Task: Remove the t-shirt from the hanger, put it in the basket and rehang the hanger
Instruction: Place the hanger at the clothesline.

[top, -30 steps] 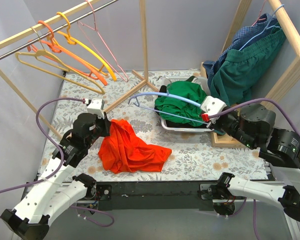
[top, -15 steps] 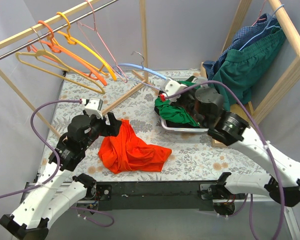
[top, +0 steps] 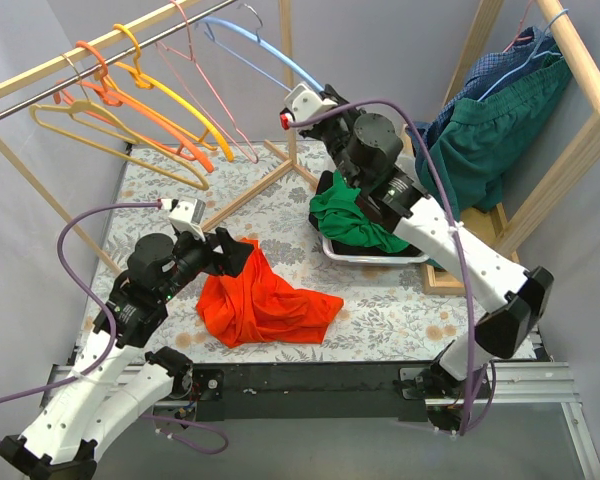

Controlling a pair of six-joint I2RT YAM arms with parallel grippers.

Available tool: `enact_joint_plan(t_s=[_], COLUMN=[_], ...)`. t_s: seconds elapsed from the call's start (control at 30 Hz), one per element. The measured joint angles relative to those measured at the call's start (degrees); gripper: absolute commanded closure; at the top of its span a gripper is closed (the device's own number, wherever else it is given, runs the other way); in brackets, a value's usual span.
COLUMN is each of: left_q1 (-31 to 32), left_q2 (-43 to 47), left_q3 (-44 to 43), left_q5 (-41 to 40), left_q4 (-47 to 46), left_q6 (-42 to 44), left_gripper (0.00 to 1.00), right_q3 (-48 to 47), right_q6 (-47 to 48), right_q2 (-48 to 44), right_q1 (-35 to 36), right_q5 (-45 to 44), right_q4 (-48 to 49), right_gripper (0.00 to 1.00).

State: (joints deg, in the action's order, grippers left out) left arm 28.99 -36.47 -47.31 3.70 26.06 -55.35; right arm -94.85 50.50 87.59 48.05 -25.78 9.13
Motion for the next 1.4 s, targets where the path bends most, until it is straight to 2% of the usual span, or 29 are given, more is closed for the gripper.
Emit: enact_joint_plan(t_s=[0.13, 0.5, 0.87, 1.4], left_q1=[0.0, 0.0, 0.0, 0.0], left_q2=[0.0, 0.3, 0.7, 0.7], left_q3=[0.7, 2.8, 2.8, 2.8], left_q5=[2.4, 5.6, 5.6, 6.3], left_q4=[-1.6, -3.5, -3.9, -3.8], left_q6=[-1.2, -3.7, -3.6, -4.1], left_gripper=[0.22, 0.21, 0.21, 0.21], right_q3=[-4.9, -19.7, -20.6, -26.6], right_q6=[-0.3, -2.2, -3.8, -8.9], right_q2=[6.1, 24.1, 26.5, 32.4], right_q1=[-2.3, -5.1, -5.3, -5.5], right_q5=[2.0, 6.7, 8.4, 14.6], right_q4=[5.0, 11.3, 16.1, 16.8], right_gripper=[0.99, 0.99, 0.99, 0.99])
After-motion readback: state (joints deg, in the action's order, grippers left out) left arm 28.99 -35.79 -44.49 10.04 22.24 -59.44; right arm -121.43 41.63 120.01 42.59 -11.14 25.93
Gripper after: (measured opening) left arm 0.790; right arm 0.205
